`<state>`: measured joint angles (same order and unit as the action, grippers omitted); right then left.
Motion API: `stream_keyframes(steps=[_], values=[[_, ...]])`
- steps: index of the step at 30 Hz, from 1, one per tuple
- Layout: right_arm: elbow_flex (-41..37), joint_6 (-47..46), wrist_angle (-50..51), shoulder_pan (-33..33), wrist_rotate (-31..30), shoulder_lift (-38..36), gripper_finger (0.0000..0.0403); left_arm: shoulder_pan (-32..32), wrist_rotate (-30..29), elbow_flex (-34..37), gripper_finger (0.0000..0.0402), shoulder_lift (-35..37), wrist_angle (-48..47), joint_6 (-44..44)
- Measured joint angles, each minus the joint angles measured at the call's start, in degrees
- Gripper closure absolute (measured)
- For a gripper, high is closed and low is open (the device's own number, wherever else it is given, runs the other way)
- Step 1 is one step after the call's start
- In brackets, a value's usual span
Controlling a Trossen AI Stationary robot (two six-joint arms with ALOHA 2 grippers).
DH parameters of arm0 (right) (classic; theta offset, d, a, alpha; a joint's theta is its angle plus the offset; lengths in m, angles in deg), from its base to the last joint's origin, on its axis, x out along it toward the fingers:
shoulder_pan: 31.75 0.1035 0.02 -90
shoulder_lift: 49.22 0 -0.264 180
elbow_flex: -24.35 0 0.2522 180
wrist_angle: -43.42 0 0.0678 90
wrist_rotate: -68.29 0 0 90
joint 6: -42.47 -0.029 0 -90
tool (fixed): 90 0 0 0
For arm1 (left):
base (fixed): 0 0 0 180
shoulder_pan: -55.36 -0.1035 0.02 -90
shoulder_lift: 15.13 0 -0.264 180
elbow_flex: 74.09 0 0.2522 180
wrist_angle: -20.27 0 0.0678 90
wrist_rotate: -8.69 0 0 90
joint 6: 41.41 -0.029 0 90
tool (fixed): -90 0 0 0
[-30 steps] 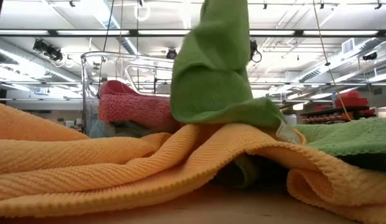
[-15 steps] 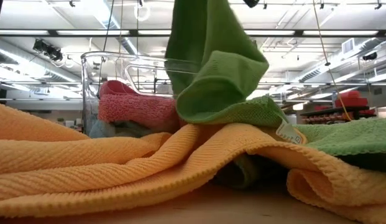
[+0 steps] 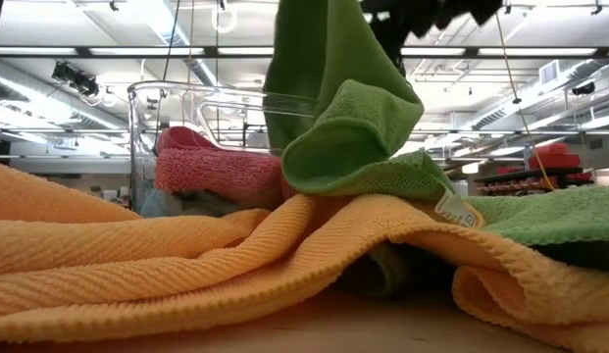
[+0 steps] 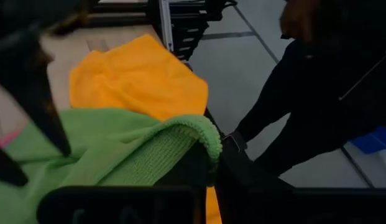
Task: Fold microfiber towels
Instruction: Fold the top green towel
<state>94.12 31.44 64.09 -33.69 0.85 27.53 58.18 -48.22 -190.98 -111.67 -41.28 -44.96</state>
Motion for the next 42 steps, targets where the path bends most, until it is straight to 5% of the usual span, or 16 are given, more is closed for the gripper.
stream_keyframes(steps=[5,13,18,24,35,42], values=[[-5.5,-1.9,-4.2,-2.6,-0.5,0.2,0.0218,0.1,0.0,0.0,0.0393,0.4,2.1,-0.6],[-10.6,-2.8,-4.2,-3.2,-11.2,0.2,0.0226,0.4,-0.5,0.0,0.0376,1.9,10.3,-11.5],[-10.4,-3.7,-6.3,-2.0,-8.7,0.2,0.0227,0.4,-4.7,0.0,0.0393,2.3,13.8,-19.2],[-4.5,-3.2,-5.1,2.0,-0.6,-0.5,0.0227,-0.7,-17.8,0.0,0.0372,2.3,13.8,-24.4],[14.0,5.7,17.0,9.7,-6.7,-0.5,0.0227,-4.5,-20.3,0.0,0.0383,2.3,6.9,-19.5],[14.9,8.5,17.7,12.5,-8.9,-0.4,0.0227,-4.9,-27.1,0.0,0.0383,2.3,11.7,-17.0]])
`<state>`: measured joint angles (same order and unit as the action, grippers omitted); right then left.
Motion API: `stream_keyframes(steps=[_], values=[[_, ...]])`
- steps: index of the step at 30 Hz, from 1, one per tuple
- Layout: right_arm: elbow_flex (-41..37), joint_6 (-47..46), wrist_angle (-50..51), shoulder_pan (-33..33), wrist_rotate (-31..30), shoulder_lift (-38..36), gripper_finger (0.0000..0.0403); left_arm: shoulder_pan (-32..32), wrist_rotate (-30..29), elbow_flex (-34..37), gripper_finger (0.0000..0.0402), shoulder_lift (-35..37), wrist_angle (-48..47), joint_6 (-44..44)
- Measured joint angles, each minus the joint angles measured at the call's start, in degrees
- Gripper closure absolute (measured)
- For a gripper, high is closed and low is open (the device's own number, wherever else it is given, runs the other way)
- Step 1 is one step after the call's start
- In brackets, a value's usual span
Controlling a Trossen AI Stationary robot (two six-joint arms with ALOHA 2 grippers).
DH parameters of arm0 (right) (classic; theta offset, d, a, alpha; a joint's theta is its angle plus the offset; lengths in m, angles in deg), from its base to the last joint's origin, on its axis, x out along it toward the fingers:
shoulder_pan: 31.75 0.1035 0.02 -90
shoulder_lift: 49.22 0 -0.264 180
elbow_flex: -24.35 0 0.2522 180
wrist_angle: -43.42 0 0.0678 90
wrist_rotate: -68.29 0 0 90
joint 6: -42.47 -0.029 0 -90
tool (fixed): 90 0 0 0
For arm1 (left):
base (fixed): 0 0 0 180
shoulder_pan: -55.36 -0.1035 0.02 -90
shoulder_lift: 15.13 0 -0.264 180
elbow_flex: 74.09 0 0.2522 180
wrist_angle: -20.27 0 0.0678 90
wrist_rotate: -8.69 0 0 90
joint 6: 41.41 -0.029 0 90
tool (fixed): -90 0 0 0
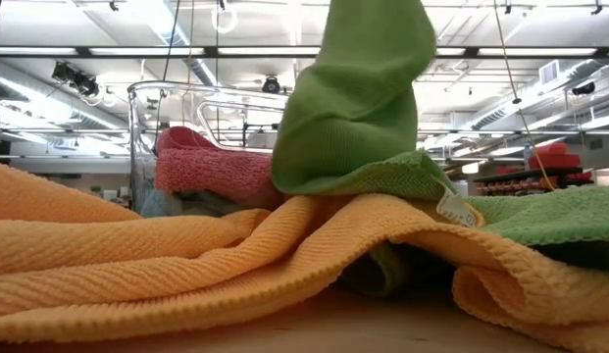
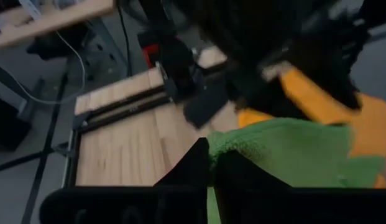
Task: Fold microfiber towels
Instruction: Fold the top green towel
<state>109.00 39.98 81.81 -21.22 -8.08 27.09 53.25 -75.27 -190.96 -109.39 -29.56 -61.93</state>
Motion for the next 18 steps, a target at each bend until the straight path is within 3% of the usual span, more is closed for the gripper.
stream_keyframes(steps=[5,11,18], values=[[-0.7,-0.1,-0.9,-1.5,-4.9,0.6,0.0227,0.5,0.0,0.0,0.0392,0.0,2.3,-0.1],[-0.7,-0.4,0.0,-2.3,-5.2,0.7,0.0227,0.7,0.0,0.0,0.0369,0.0,4.2,1.8],[-1.6,2.4,2.6,-2.3,-5.9,0.7,0.0227,1.0,0.1,0.0,0.0393,2.2,6.3,2.0]])
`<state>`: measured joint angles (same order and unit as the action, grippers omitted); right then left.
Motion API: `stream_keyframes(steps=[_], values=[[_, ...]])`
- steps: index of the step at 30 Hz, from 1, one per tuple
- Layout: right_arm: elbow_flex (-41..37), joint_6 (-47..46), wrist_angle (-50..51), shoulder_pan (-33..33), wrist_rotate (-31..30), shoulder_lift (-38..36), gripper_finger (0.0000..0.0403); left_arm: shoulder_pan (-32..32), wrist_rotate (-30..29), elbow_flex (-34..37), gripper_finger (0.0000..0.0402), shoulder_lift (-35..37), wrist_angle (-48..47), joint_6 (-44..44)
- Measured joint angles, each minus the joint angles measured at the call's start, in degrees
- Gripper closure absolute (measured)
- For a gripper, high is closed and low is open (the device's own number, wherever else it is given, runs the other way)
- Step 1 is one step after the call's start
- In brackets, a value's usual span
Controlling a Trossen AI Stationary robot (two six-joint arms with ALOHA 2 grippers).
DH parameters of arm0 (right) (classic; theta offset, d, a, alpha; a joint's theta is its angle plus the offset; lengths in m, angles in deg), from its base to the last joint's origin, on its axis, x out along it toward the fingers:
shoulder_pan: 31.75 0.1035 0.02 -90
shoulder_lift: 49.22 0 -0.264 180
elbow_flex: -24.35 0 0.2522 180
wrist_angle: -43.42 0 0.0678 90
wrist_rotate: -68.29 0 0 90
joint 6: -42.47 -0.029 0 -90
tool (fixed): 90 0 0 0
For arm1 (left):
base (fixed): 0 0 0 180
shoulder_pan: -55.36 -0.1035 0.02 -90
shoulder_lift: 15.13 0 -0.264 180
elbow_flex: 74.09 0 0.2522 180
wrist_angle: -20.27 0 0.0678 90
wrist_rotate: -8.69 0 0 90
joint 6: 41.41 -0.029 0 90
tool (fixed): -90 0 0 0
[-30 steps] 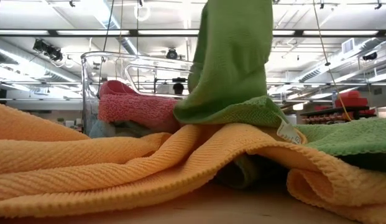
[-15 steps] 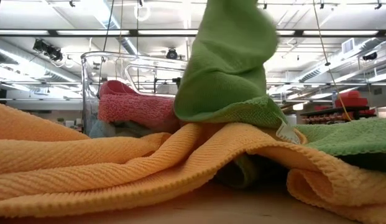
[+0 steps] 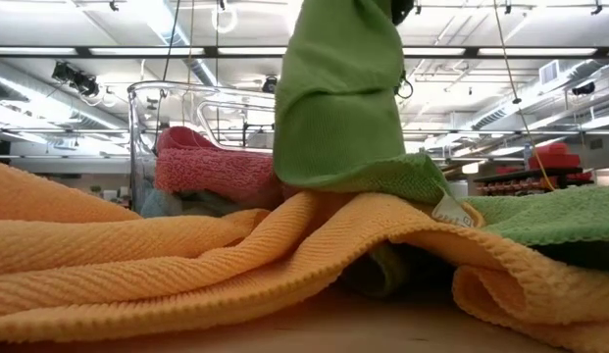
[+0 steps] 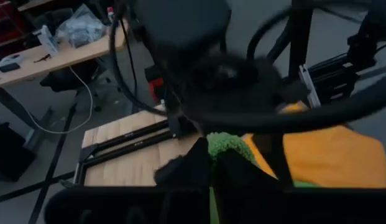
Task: Fold microfiber towels
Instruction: Fold the top green towel
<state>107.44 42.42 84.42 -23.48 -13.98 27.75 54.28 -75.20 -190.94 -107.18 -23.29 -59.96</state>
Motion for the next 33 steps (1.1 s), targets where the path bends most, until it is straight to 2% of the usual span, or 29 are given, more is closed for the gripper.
stream_keyframes(steps=[8,14,21,28,33], values=[[-7.5,-3.0,-4.5,0.2,1.9,0.1,0.0227,0.0,-1.7,0.0,0.0372,2.0,-1.1,0.4],[-7.6,-4.4,-2.9,2.2,4.0,-0.1,0.0237,0.0,-2.0,0.0,0.0393,1.9,-3.7,0.0],[-7.4,-5.0,0.7,4.4,5.3,-0.2,0.0248,-0.4,-2.1,0.0,0.0369,1.9,-4.7,0.0],[-7.4,-5.8,3.8,4.8,5.8,-0.2,0.0258,-0.3,-2.0,0.0,0.0392,1.9,-5.9,0.0],[-7.4,-4.9,4.8,4.8,5.9,-0.2,0.0275,-0.4,-2.0,0.0,0.0377,1.9,-6.3,0.0]])
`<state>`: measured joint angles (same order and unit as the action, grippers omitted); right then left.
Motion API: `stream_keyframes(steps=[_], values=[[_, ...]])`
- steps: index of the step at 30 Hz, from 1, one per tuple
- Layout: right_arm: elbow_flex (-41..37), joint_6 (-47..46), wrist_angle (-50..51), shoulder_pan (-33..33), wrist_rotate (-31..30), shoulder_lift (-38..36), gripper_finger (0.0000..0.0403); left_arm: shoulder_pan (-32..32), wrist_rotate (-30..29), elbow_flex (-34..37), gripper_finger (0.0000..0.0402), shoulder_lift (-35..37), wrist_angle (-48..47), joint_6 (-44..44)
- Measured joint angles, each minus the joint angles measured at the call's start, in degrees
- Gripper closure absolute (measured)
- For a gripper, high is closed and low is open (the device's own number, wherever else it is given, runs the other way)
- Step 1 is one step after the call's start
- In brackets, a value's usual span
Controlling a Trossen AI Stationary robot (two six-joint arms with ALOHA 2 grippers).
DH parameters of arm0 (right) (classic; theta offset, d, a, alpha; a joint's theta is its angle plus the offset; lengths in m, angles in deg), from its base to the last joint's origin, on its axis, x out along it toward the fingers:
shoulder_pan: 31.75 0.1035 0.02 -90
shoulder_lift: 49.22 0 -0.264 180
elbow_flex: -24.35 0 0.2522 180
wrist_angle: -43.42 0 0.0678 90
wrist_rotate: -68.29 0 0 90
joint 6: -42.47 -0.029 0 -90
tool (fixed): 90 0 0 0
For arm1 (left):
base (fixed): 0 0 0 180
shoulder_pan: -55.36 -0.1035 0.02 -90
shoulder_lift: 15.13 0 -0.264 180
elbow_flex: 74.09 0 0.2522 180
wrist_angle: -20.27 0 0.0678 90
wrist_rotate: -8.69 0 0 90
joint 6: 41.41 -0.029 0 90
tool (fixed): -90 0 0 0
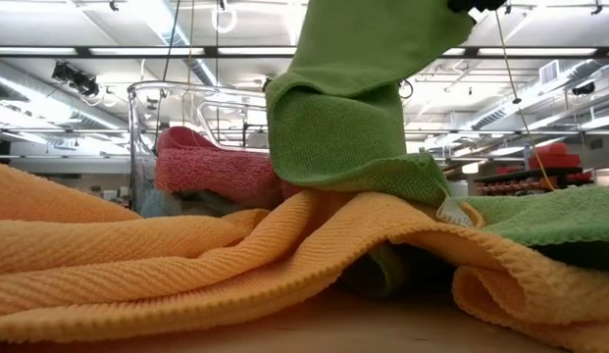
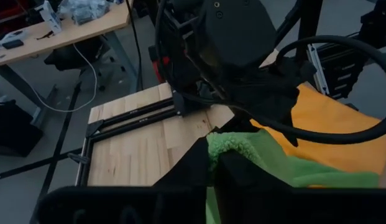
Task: Fold microfiber towels
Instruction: Fold the top green towel
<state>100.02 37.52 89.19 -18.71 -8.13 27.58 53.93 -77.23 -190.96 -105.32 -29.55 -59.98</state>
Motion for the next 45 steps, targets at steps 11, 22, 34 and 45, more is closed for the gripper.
stream_keyframes(steps=[11,22,34,45], values=[[0.0,1.0,5.2,0.0,0.0,0.0,0.0336,0.1,0.0,0.0,0.0393,0.0,-0.3,0.0],[0.0,1.8,6.1,-0.2,0.0,0.0,0.0362,0.4,0.1,0.0,0.0378,0.0,-0.4,0.0],[11.2,0.8,27.2,-2.8,0.6,-2.3,0.0362,0.4,8.0,0.0,0.0364,-1.7,-9.4,0.0],[7.0,2.1,20.4,-7.1,-2.7,-2.2,0.0334,2.7,9.3,0.0,0.0386,-1.6,-8.9,0.0]])
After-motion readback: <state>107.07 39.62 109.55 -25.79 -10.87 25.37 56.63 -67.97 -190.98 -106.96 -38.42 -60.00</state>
